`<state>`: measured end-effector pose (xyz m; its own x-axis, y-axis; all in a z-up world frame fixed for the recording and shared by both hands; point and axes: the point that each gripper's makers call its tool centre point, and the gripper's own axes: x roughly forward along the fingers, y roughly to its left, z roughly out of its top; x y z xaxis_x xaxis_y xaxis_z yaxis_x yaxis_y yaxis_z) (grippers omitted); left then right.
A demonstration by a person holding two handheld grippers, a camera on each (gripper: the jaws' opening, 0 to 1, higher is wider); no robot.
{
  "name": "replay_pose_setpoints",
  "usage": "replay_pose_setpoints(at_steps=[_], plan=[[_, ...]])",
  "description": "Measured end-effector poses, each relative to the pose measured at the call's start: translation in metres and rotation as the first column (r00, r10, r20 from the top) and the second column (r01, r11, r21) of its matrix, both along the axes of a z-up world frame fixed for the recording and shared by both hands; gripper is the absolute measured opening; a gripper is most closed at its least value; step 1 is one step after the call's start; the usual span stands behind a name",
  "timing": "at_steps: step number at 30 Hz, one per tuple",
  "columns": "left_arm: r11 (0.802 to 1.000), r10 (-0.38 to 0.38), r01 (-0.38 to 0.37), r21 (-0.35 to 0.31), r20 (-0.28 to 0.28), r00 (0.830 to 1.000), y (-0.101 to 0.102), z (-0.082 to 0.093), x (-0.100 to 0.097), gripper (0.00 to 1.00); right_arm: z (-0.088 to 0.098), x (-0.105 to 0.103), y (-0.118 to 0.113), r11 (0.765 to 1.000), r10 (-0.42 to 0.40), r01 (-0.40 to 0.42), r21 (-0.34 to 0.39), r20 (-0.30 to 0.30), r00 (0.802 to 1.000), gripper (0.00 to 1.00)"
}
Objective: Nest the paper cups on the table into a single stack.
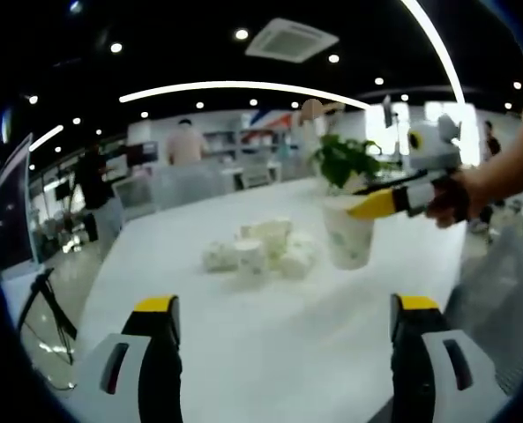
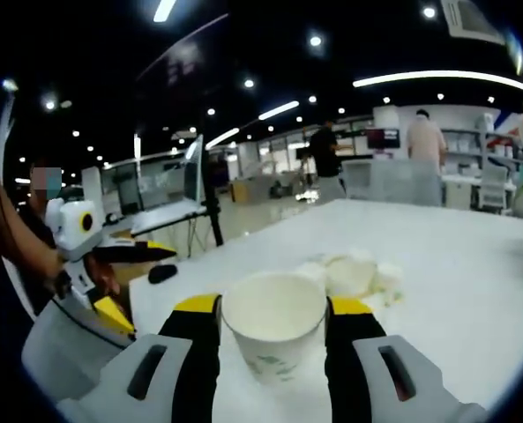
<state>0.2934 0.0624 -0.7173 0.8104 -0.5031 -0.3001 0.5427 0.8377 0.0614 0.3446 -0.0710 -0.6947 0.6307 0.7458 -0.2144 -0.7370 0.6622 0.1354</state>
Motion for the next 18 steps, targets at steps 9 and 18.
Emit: replay_pose_setpoints(at_steps=[9, 18], plan=[[1.000, 0.002, -0.002, -0.001, 0.000, 1.000, 0.001, 0.000, 0.000, 0.98, 0.001, -0.006, 0.003, 1.000, 0.005, -0.005, 0.023, 0.009, 1.000, 0.44], [1.000, 0.003, -0.003, -0.001, 0.000, 1.000, 0.002, -0.001, 0.000, 0.98, -0.013, -0.009, 0.005, 1.000, 0.015, -0.016, 0.011, 0.012, 1.000, 0.43]])
